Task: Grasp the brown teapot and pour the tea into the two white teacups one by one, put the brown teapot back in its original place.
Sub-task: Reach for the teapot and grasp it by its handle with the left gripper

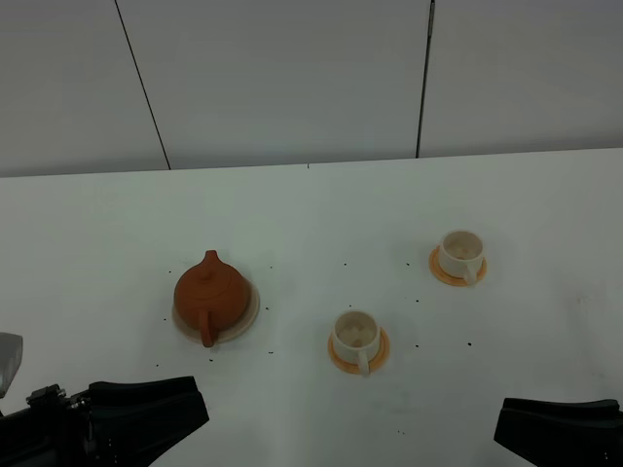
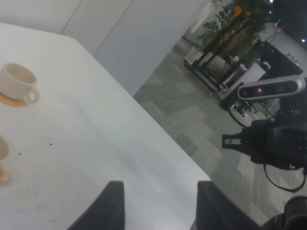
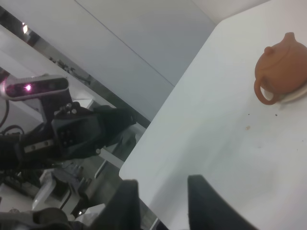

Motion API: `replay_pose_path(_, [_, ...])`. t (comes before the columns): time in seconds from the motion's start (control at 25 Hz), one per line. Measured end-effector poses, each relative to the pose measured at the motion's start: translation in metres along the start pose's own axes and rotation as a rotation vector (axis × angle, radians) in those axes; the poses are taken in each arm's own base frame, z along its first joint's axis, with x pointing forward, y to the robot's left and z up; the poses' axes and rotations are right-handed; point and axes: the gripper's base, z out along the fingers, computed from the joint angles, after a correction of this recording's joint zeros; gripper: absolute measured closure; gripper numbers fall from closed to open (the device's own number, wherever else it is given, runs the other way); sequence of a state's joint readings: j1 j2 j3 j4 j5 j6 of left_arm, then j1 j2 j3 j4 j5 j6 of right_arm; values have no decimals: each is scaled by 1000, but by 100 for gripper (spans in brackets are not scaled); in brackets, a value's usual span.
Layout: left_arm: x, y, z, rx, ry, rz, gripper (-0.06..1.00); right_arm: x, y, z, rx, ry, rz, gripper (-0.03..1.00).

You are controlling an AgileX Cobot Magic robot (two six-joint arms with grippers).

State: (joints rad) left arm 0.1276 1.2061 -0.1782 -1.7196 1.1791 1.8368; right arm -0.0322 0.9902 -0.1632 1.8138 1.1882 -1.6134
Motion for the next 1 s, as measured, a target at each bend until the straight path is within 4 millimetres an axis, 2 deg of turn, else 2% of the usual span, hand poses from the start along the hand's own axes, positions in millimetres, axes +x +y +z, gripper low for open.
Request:
replay_pose_path(0.84, [0,0,0,0,0,0,53,0,1,0,-9,0,-3,72])
replay_pose_path(1.0, [0,0,0,0,0,0,53,-9,3,2,-13,33,-64,72])
